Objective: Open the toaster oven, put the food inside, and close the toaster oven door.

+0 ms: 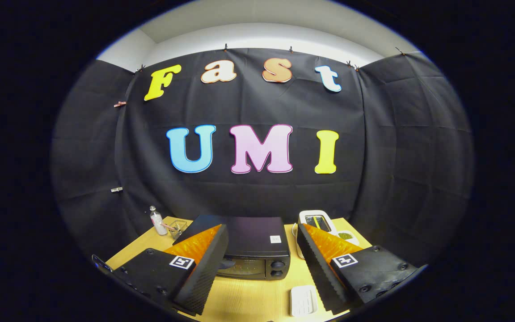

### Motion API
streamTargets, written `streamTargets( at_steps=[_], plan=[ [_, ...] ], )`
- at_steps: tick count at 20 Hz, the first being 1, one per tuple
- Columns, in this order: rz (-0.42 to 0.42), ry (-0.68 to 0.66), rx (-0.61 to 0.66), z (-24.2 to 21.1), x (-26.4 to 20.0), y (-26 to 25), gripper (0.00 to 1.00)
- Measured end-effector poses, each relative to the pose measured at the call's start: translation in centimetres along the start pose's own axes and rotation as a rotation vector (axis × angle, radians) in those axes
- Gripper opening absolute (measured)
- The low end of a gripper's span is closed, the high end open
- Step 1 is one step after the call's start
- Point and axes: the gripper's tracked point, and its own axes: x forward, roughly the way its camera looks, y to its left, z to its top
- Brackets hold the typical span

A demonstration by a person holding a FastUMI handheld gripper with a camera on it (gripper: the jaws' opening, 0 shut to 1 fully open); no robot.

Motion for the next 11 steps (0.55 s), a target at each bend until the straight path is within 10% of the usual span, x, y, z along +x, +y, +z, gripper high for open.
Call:
streamTargets(
  at_steps=[11],
  plan=[
    [-0.046, -0.013, 0.006, 0.6, -1.8, -2.5, 0.96]
  ],
)
